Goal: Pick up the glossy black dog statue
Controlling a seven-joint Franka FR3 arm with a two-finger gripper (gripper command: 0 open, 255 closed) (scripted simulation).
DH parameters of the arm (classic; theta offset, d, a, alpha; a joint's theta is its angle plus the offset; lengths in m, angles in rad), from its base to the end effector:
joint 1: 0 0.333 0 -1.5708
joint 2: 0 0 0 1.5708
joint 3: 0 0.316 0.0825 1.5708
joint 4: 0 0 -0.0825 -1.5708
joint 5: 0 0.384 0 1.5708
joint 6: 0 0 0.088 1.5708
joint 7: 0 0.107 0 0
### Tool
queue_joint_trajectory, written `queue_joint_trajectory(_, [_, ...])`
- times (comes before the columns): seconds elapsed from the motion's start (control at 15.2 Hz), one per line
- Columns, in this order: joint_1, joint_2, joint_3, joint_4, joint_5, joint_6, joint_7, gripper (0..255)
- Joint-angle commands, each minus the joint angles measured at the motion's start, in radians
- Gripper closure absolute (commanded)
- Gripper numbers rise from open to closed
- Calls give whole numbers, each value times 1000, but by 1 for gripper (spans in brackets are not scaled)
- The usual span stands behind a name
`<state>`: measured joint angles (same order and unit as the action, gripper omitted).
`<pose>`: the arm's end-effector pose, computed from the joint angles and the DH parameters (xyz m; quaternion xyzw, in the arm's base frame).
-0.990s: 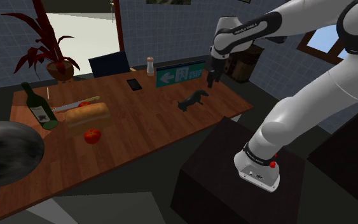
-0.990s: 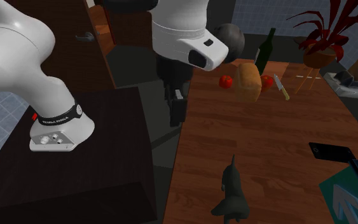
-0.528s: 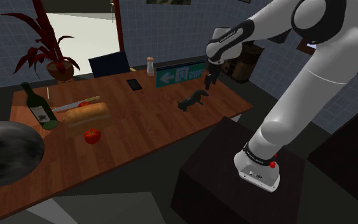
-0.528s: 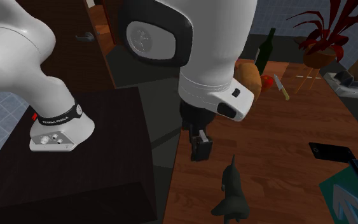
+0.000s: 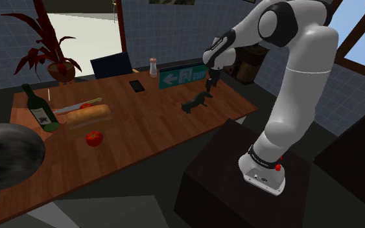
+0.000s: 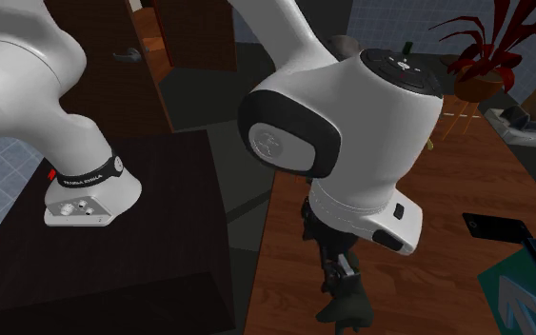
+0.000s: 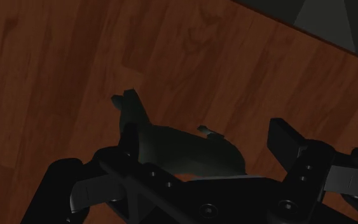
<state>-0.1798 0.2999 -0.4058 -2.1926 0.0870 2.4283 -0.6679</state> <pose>0.4610 -0.3055 0.2553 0.9993 0.0147 -0.0329 0.0142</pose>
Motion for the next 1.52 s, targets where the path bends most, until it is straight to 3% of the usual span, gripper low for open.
queue_joint_trajectory(0.0, [-31,88,14,67,40,23,-42,0])
queue_joint_trajectory(0.26, [-94,240,46,209,90,41,-99,0])
queue_joint_trajectory(0.92, [-122,333,79,234,124,108,-118,0])
queue_joint_trajectory(0.99, [-121,332,79,233,124,109,-118,255])
queue_joint_trajectory(1.45, [-121,331,78,230,124,111,-118,255])
